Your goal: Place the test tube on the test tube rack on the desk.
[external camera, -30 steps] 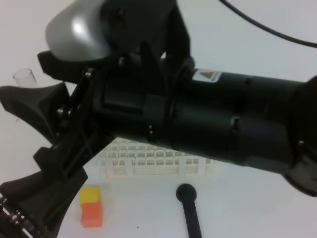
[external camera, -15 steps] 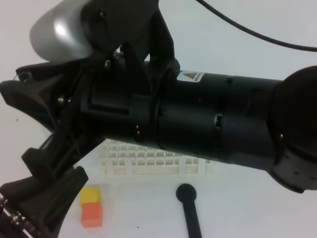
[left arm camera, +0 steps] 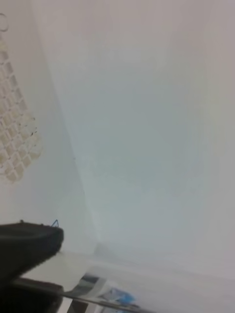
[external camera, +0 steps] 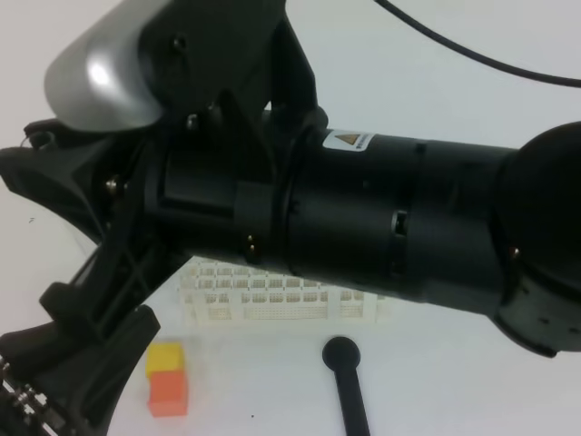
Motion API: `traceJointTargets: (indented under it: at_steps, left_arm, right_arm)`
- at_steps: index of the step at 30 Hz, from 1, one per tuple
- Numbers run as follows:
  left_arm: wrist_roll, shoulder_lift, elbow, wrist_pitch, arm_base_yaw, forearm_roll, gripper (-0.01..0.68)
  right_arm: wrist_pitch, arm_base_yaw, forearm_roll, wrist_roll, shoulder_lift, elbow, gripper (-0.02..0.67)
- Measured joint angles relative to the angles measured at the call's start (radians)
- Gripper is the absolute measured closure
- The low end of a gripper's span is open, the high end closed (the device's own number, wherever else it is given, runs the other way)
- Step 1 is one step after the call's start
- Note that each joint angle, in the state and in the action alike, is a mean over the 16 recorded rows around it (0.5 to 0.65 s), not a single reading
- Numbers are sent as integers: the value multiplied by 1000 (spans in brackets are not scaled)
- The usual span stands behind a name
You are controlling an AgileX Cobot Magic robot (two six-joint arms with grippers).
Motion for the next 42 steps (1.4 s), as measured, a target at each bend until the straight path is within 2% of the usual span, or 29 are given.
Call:
traceJointTargets:
  at_steps: [2,7,10,18,22,32,42]
  left_arm:
    - [2,-12,0,4,0,5,486]
    - [23,-63,0,60,0,21,484]
    - [39,-105,0,139,0,28,511]
    - [52,-212,0,389,0,41,640]
    - [34,-245,0,504,0,49,665]
    - [-93,-271,0,651,0,122,673]
    - [-160,-275,0,728,1,172,674]
  right_arm:
    - [-20,0,3,-16,-3,0,522]
    - [-91,0,22,-66,-19,-1,522]
    - [-139,0,38,-99,-31,-1,522]
    - [-227,0,117,-199,-60,0,522]
    - [-250,0,179,-269,-64,8,522]
    - [-322,0,347,-458,-66,34,523]
    - [-382,0,403,-525,-66,42,523]
